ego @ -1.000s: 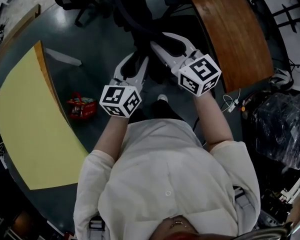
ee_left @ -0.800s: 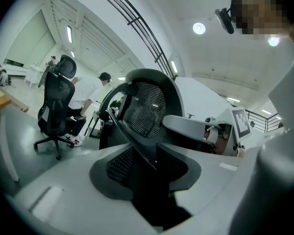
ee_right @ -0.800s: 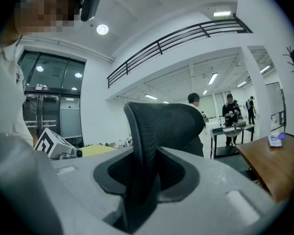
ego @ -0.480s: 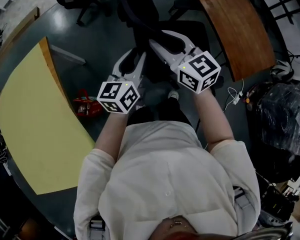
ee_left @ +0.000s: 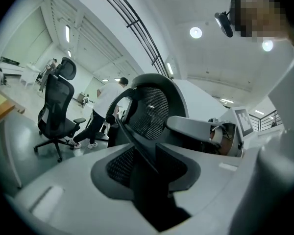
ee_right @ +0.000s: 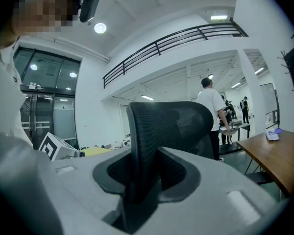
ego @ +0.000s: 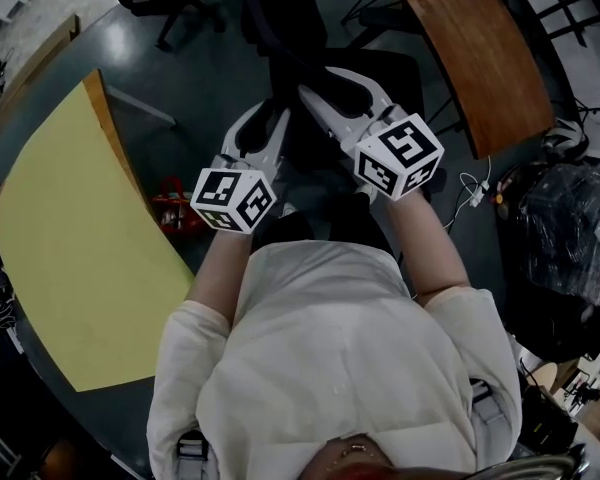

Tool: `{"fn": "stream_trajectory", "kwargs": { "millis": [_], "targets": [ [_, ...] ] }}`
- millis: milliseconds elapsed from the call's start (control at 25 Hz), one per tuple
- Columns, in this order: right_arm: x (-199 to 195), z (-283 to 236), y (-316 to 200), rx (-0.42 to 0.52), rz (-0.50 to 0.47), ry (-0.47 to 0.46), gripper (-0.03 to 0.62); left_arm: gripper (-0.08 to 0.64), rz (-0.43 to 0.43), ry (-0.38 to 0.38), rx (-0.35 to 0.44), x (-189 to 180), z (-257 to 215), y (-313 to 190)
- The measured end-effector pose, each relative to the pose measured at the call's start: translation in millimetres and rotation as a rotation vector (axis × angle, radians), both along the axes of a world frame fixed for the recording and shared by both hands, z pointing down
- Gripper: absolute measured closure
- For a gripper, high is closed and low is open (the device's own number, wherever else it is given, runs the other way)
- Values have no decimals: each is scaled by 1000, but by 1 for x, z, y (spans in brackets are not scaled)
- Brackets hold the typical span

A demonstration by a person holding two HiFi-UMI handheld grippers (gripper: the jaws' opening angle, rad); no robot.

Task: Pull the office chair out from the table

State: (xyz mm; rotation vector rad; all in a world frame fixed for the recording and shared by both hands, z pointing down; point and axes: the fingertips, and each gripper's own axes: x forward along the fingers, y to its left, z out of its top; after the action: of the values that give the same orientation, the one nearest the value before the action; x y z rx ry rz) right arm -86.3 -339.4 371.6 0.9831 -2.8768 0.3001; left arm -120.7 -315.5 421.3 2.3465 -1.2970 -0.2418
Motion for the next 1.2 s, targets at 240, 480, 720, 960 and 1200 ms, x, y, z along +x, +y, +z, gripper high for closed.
{"fn": "stream_trajectory", "kwargs": {
  "millis": [240, 480, 720, 960, 1200],
  "targets": [
    [-8, 3, 2, -13, -8, 13, 485, 426, -5, 12, -5, -7, 3, 6],
    [-25, 1, 6, -14, -58, 4, 483, 422, -46, 21, -8, -24, 1, 12],
    [-38, 1, 19, -15, -114, -4, 480, 421, -98, 36, -11, -37, 1, 26],
    [-58, 3, 35, -29, -179, -14, 477, 422, -151, 40, -9, -58, 1, 42],
    [-76, 6, 49, -39, -232, -26, 477, 411, -197, 32, -10, -79, 1, 57]
  ]
}}
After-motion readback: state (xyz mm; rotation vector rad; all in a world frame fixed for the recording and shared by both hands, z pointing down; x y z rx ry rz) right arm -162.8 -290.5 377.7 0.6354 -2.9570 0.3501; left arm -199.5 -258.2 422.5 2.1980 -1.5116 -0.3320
